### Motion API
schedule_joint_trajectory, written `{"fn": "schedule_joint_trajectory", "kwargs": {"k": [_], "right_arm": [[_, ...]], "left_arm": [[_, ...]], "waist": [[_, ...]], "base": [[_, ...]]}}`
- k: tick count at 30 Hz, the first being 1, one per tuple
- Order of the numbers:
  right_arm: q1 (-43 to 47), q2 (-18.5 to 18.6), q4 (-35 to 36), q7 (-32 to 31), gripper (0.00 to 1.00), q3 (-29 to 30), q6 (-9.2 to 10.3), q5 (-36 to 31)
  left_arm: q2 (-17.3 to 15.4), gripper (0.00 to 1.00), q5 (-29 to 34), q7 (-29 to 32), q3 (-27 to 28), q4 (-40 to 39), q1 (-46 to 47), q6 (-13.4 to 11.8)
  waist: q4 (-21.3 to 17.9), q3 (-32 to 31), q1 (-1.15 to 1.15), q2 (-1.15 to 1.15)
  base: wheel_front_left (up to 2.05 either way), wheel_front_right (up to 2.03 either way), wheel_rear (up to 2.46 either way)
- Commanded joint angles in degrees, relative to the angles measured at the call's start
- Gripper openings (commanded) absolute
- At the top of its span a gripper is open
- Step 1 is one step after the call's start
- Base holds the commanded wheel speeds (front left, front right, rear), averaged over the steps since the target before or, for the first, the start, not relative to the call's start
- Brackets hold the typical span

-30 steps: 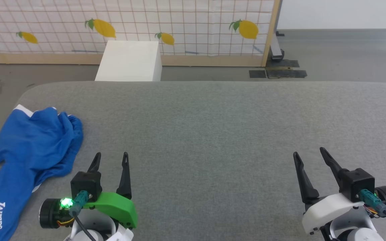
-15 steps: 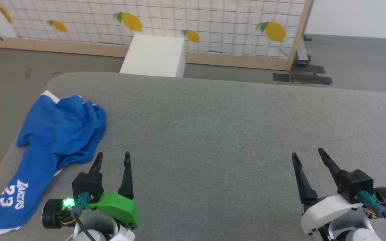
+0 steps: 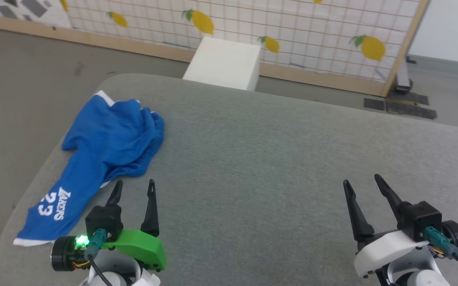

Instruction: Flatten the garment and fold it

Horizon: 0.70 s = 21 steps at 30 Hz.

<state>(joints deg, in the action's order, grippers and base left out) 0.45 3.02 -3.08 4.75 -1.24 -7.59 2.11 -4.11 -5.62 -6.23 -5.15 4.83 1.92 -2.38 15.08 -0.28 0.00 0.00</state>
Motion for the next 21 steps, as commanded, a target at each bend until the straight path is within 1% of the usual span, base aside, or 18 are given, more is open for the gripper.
{"fn": "schedule_joint_trajectory", "kwargs": {"k": [1,8,21], "right_arm": [[-1.0,-0.1,-0.3,0.6,1.0,-0.1,0.04,0.5],[-1.3,-0.1,-0.8,1.2,1.0,-0.4,0.05,0.9],[-1.7,-0.1,-1.1,2.1,1.0,-0.7,0.06,1.2]], "left_arm": [[-0.5,1.0,-0.5,-0.6,-0.3,0.3,1.2,-0.4],[-0.9,1.0,-1.4,-1.4,-0.8,0.7,1.3,-1.0],[-1.1,1.0,-3.1,-3.0,-1.9,1.6,1.3,-2.3]], "waist": [[2.1,-0.2,0.0,0.0],[5.4,-0.3,0.0,0.0],[9.4,0.0,0.0,0.0]], "base": [[0.0,0.0,0.0],[-0.01,-0.01,-0.01],[-0.04,-0.04,-0.04]]}}
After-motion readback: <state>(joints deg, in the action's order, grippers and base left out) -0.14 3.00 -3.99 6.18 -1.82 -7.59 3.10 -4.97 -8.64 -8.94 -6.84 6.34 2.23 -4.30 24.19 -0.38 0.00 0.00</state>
